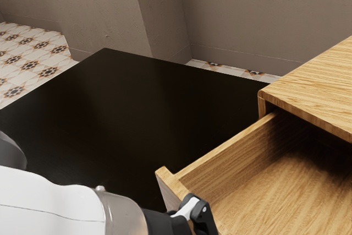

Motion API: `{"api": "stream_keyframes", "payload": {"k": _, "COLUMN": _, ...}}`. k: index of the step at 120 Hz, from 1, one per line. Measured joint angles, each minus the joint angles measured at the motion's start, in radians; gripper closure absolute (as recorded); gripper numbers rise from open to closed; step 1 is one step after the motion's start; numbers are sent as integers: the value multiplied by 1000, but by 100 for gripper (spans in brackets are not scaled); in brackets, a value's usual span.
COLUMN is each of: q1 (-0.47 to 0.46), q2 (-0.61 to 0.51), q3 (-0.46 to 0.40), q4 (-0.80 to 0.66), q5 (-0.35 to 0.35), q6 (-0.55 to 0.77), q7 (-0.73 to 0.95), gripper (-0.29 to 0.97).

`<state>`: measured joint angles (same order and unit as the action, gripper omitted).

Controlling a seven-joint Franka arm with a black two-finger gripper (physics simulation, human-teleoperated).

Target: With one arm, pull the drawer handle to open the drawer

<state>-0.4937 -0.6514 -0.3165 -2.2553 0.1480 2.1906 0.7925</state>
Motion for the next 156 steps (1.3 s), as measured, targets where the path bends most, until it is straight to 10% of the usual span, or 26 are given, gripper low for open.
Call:
{"api": "stream_keyframes", "payload": {"k": 50, "q1": 8, "q2": -18, "q3": -35, "q4": 1, "q5": -35, "q6": -18, "q7": -3, "gripper": 77}}
{"api": "stream_keyframes", "payload": {"k": 118, "q1": 13, "q2": -13, "q3": -59, "q4": 218, "q5": -56, "q6": -159, "q7": 16, "gripper": 39}}
{"api": "stream_keyframes", "payload": {"k": 133, "q1": 298, "q2": 276, "q3": 2, "q4": 819, "q5": -76, "q6": -515, "q7": 22, "gripper": 22}}
{"api": "stream_keyframes", "payload": {"k": 156, "q1": 608, "q2": 462, "q3": 63, "q4": 1005, "q5": -116, "q6": -839, "q7": -1, "gripper": 8}}
